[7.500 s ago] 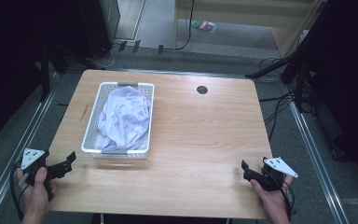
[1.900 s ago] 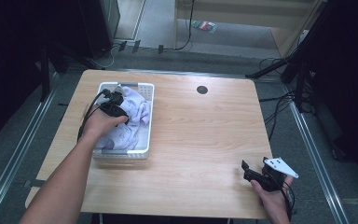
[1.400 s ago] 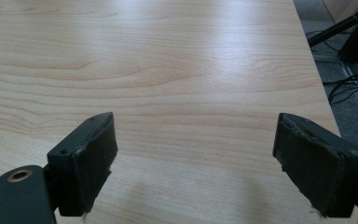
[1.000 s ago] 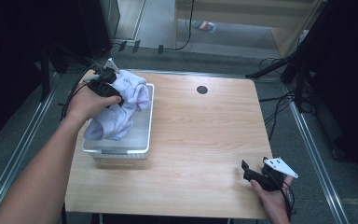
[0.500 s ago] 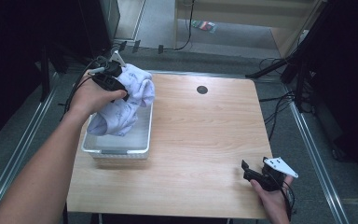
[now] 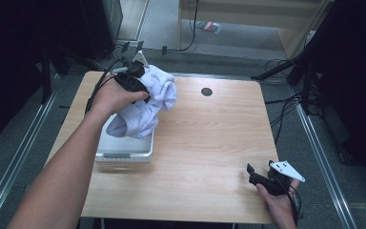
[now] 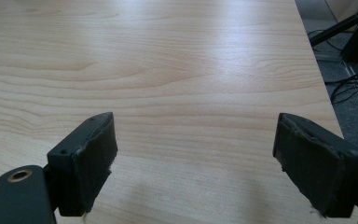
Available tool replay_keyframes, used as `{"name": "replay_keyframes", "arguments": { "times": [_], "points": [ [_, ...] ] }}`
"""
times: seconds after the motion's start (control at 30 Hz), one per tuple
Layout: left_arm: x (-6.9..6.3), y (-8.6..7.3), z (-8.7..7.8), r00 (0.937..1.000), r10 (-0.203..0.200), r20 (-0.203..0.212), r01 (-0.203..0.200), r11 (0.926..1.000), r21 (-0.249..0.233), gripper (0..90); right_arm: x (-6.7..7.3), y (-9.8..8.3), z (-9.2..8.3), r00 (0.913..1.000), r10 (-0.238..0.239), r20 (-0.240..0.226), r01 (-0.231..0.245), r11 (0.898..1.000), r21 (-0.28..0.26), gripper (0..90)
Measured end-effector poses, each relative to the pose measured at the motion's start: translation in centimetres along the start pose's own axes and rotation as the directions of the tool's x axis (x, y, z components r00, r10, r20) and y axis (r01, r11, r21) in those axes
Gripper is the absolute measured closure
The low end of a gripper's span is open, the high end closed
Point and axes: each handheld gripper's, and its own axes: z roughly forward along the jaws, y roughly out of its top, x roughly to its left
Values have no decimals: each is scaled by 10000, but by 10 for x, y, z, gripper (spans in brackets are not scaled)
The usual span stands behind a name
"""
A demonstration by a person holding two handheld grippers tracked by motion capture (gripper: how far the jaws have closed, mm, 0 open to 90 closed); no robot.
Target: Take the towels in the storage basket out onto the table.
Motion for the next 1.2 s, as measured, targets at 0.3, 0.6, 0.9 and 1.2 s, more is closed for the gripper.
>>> {"name": "replay_keyframes", "arguments": {
  "times": [0.3, 0.6, 0.9, 1.2],
  "points": [
    [-29, 14, 9, 9996, 234, 167, -233, 9997, -81, 582, 0, 0, 0, 10000, -10, -42, 10, 10000, -35, 135],
    [-57, 28, 20, 9978, 530, 390, -528, 9986, -67, 578, -1, 0, 0, 9999, -9, -103, 8, 9999, -117, 134],
    [-86, 39, 32, 9966, 695, 444, -688, 9975, -170, 572, -1, 0, -1, 9999, 7, -125, -8, 9999, -105, 134],
    [-108, 47, 50, 9943, 852, 647, -851, 9964, -50, 570, -1, 0, -1, 9999, -22, -168, 20, 9999, -126, 134]
  ]
}}
